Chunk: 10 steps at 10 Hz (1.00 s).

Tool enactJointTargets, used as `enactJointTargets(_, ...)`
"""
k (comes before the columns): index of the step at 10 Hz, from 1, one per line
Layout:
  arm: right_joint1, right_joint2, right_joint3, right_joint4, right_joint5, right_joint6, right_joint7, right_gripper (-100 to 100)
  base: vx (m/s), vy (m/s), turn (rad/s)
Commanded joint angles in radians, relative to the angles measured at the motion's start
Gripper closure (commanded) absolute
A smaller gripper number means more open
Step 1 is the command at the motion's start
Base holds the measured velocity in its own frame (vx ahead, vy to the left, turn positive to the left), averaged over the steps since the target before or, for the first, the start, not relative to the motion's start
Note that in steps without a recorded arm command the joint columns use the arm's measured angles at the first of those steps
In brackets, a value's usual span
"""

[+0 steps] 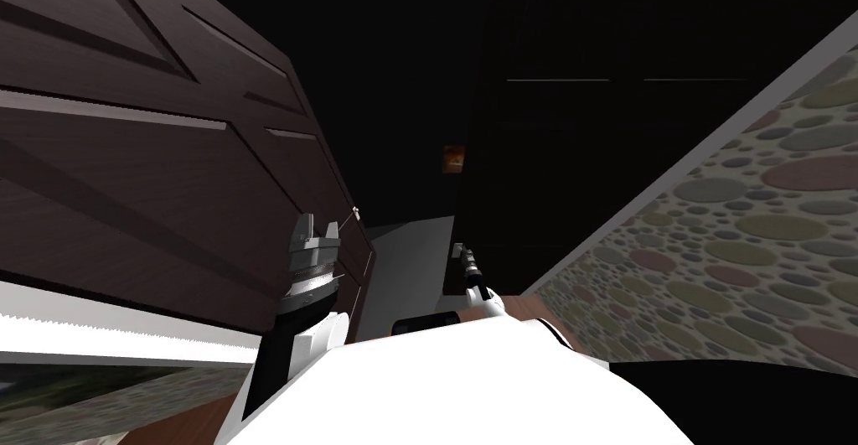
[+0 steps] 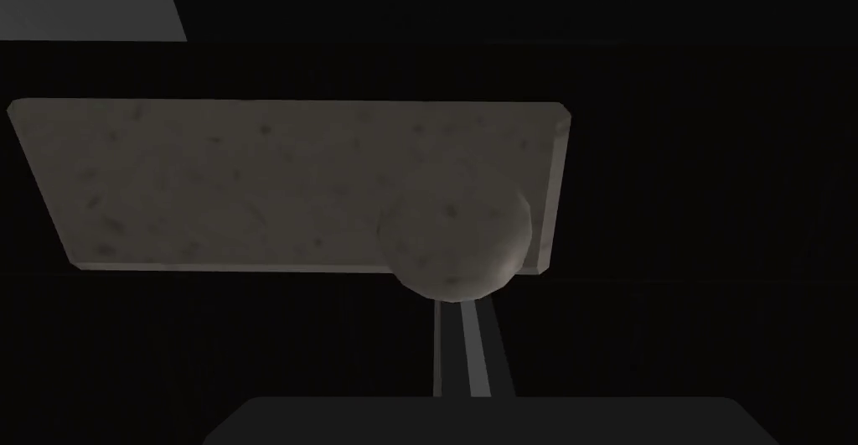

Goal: Push the door open

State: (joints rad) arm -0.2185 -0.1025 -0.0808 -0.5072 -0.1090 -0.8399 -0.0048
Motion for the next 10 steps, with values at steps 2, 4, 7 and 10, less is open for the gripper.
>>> enactJointTargets(2,-0.001,0.002,0.001,-0.002,0.000,0.002,0.000,-100,-0.105,0.042,-0.027)
enactJointTargets(4,-0.003,0.005,0.003,-0.006,0.001,0.005,0.000,-100,-0.192,0.050,-0.029)
enactJointTargets(7,-0.006,0.013,0.006,-0.011,0.002,0.009,0.000,-100,-0.216,0.081,-0.034)
enactJointTargets(10,-0.008,0.010,0.004,-0.002,0.001,0.001,0.000,-100,-0.055,0.061,-0.005)
